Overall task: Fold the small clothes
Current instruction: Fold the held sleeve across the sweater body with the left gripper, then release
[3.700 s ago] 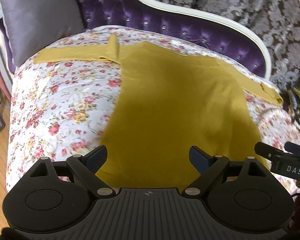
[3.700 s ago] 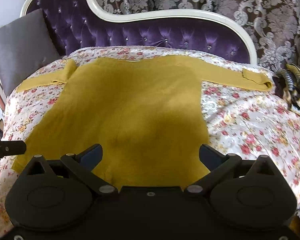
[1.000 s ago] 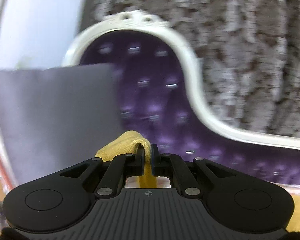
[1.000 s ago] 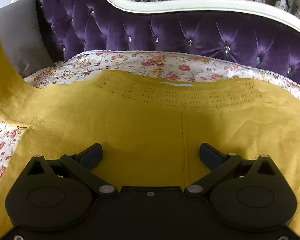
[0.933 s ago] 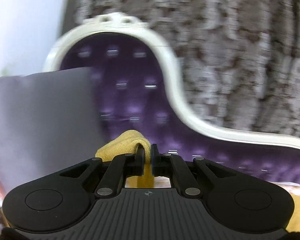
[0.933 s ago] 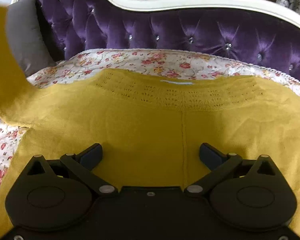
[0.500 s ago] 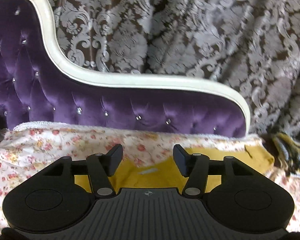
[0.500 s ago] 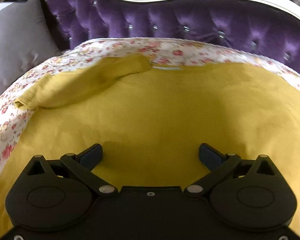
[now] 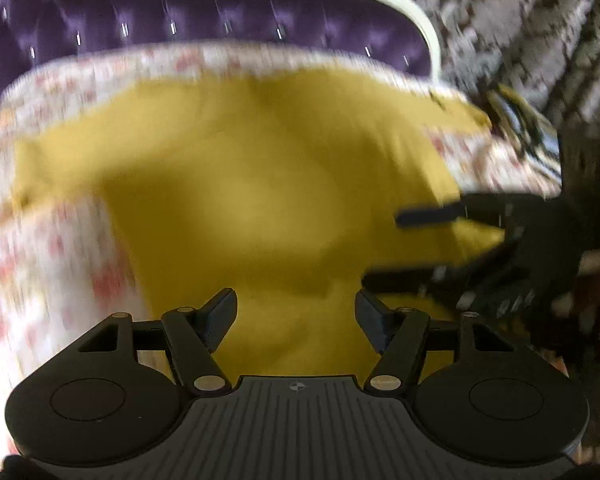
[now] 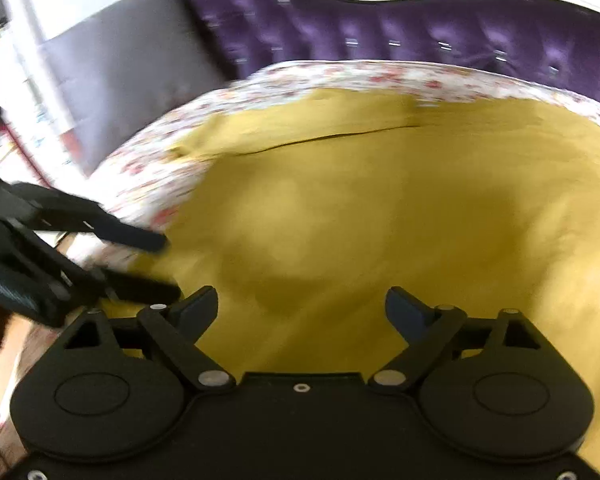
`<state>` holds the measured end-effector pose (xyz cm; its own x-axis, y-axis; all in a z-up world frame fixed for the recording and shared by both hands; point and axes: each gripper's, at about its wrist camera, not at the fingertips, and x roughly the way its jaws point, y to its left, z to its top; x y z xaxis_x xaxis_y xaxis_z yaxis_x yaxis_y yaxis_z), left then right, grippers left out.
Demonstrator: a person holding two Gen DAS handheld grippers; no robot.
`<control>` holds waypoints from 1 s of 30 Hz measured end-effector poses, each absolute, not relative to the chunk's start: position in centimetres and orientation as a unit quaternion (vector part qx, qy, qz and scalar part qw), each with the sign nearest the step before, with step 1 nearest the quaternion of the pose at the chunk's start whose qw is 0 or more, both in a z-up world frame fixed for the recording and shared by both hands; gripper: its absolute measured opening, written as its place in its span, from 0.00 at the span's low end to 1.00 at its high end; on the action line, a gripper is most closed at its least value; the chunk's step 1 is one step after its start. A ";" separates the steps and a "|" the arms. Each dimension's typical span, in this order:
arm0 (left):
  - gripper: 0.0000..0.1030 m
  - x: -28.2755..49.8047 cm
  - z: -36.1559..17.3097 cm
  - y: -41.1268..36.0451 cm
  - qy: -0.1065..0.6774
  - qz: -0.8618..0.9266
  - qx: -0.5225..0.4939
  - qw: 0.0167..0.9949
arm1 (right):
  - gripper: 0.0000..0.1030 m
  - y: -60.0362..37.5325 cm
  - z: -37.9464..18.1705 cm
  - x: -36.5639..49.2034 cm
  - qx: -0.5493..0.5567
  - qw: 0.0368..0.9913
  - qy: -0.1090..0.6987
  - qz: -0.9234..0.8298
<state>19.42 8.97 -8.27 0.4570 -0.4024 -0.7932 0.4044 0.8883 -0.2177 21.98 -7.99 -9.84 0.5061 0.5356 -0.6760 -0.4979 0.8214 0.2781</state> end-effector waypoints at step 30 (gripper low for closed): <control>0.62 17.3 -2.8 14.6 0.330 -0.036 -0.110 0.937 | 0.81 -6.9 -6.4 22.0 0.017 0.883 0.335 0.329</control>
